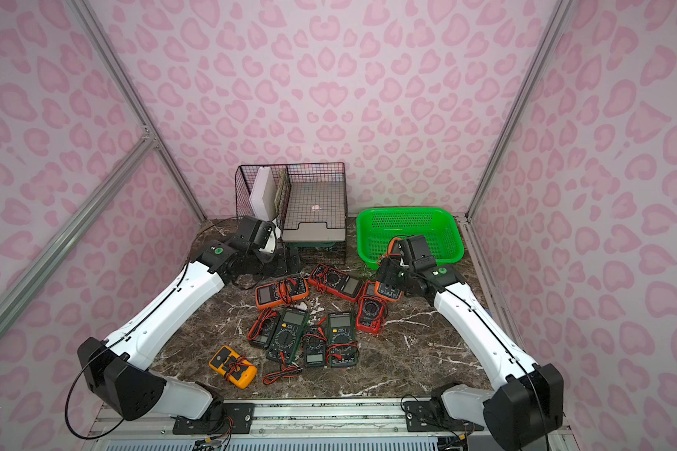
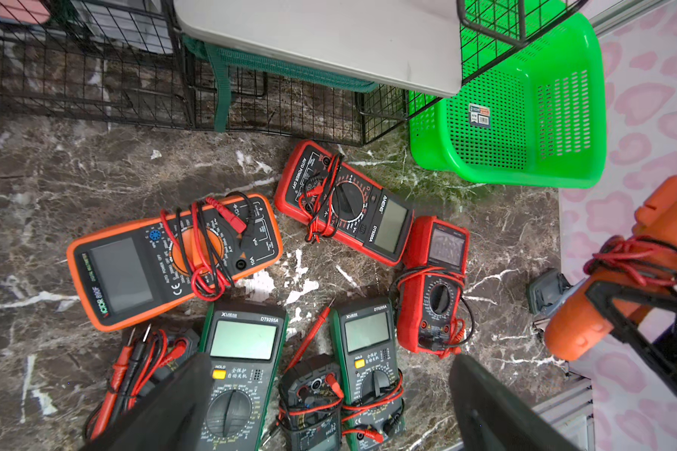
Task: Put the multimeter into the basket
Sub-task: Place the multimeter in the basket.
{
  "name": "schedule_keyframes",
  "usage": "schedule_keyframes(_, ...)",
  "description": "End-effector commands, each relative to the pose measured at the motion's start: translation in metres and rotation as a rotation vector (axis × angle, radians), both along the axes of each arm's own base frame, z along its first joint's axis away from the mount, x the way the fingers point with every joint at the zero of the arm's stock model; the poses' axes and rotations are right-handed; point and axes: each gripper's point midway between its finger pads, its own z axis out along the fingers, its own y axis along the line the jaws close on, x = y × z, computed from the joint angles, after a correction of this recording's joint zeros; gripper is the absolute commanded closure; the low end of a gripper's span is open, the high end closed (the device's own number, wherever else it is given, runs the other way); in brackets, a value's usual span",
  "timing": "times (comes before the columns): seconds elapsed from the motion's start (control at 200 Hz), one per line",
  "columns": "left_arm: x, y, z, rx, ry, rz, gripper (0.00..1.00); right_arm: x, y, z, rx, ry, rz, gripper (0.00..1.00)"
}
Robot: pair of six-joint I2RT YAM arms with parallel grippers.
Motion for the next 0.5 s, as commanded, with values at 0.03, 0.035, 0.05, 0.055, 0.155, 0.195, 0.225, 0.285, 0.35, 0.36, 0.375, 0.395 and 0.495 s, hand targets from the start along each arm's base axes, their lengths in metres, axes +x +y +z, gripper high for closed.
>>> schedule_keyframes(0.03,0.011,0.004,0.004,0.045,-0.033,-0.025,0.02,0.051,0.007,0.019,0.017,-0.101,0.027,0.74)
schedule_keyframes(0.035,0.012,0.004,0.004,0.045,-0.033,-0.025,0.02,0.052,0.008,0.020,0.017,-0.101,0.030,0.74)
schedule_keyframes(0.05,0.013,0.004,0.005,0.045,-0.037,-0.026,0.01,0.058,0.008,0.020,0.015,-0.102,0.031,0.74)
schedule_keyframes(0.055,0.014,0.004,0.006,0.044,-0.038,-0.025,0.01,0.059,0.008,0.020,0.014,-0.102,0.032,0.74)
schedule_keyframes(0.155,0.021,0.004,0.006,0.032,-0.035,-0.027,0.02,0.096,0.012,0.024,-0.016,-0.117,0.049,0.74)
schedule_keyframes(0.195,0.024,0.003,0.006,0.025,-0.037,-0.030,0.02,0.110,0.012,0.021,-0.030,-0.109,0.046,0.74)
schedule_keyframes(0.225,0.026,0.002,0.006,0.019,-0.039,-0.036,0.01,0.121,0.012,0.019,-0.037,-0.105,0.047,0.74)
schedule_keyframes(0.285,0.030,0.001,0.006,0.014,-0.053,-0.045,0.02,0.140,0.012,0.014,-0.052,-0.089,0.051,0.74)
schedule_keyframes(0.35,0.037,0.000,0.006,0.008,-0.071,-0.057,0.01,0.161,0.012,0.011,-0.066,-0.080,0.052,0.75)
schedule_keyframes(0.36,0.038,0.000,0.006,0.009,-0.074,-0.058,0.02,0.164,0.013,0.008,-0.070,-0.075,0.053,0.75)
schedule_keyframes(0.375,0.039,0.000,0.006,0.009,-0.075,-0.060,0.01,0.169,0.013,0.005,-0.074,-0.072,0.052,0.75)
schedule_keyframes(0.395,0.040,0.000,0.006,0.008,-0.078,-0.063,0.01,0.175,0.013,0.003,-0.079,-0.070,0.053,0.75)
schedule_keyframes(0.495,0.045,0.000,0.004,0.006,-0.076,-0.073,0.01,0.199,0.013,-0.013,-0.115,-0.051,0.049,0.75)
